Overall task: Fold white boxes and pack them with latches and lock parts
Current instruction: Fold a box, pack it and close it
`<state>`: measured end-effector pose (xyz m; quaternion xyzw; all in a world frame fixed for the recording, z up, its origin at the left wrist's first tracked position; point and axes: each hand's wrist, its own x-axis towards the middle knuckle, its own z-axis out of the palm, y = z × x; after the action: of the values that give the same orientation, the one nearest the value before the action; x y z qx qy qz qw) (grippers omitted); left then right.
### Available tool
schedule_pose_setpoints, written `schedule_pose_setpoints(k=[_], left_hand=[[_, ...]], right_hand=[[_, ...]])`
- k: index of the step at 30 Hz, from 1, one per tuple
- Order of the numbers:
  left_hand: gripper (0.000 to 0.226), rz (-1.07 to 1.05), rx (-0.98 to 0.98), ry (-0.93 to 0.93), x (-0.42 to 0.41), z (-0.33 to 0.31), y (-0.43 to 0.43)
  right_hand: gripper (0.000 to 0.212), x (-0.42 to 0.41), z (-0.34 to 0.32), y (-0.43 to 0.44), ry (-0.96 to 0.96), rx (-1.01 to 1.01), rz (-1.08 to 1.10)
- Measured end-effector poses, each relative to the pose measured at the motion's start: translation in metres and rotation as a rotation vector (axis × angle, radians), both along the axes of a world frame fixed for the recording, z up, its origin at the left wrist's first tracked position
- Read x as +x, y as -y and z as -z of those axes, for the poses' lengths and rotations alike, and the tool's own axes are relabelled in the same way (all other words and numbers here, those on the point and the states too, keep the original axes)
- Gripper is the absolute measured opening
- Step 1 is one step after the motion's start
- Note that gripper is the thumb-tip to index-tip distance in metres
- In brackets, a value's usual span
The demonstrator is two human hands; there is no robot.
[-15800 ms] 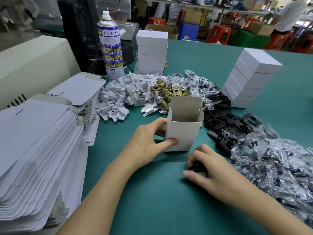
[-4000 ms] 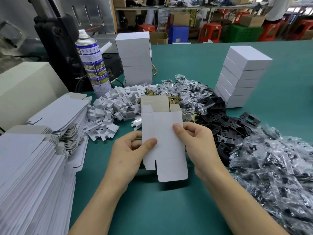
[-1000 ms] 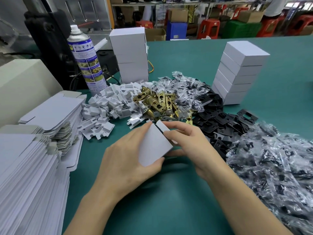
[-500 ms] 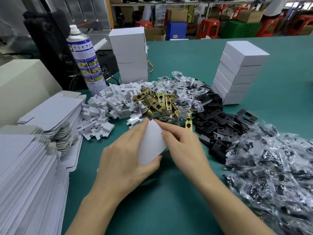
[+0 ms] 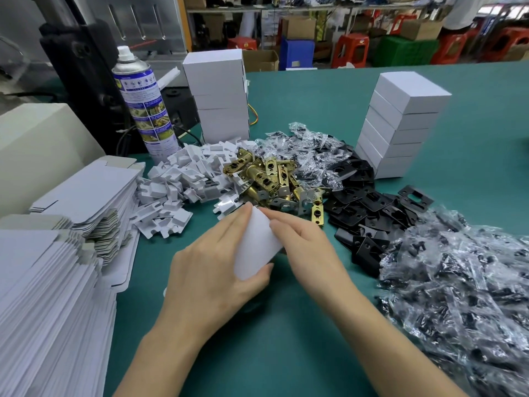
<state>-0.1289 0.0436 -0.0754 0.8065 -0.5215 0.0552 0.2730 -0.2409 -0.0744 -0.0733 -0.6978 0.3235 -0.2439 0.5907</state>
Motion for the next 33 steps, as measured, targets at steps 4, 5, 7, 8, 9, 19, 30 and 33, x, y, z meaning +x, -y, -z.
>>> schedule_pose_setpoints(k=[4, 5, 7, 8, 9, 19, 30, 33], left_hand=[[0.089, -0.011, 0.020, -0.025, 0.002, 0.000, -0.001], [0.089, -0.015, 0.014, -0.030, 0.003, 0.000, -0.002], [0.090, -0.019, 0.011, -0.042, 0.004, 0.000, -0.002], [0.091, -0.018, 0.013, -0.052, 0.003, 0.000, -0.002], [0.091, -0.010, 0.016, -0.072, 0.002, 0.000, -0.002], [0.017, -0.012, -0.202, -1.114, 0.023, -0.005, -0.001], [0.027, 0.075, -0.179, -1.029, 0.016, -0.005, 0.000], [0.057, 0.303, -0.130, -0.412, 0.020, -0.003, -0.005]], right_hand=[[0.047, 0.003, 0.003, -0.012, -0.075, -0.136, -0.065], [0.048, 0.004, 0.005, -0.015, -0.091, -0.201, -0.070], [0.049, 0.004, 0.008, -0.016, -0.094, -0.284, -0.067], [0.048, 0.004, 0.008, -0.014, -0.085, -0.296, -0.063], [0.046, 0.003, 0.007, -0.010, -0.075, -0.291, -0.063], [0.008, -0.009, 0.001, 0.013, 0.112, 0.093, 0.049], [0.015, -0.011, -0.003, 0.016, 0.117, 0.378, 0.068], [0.018, -0.012, -0.002, 0.022, 0.080, 0.406, 0.139]])
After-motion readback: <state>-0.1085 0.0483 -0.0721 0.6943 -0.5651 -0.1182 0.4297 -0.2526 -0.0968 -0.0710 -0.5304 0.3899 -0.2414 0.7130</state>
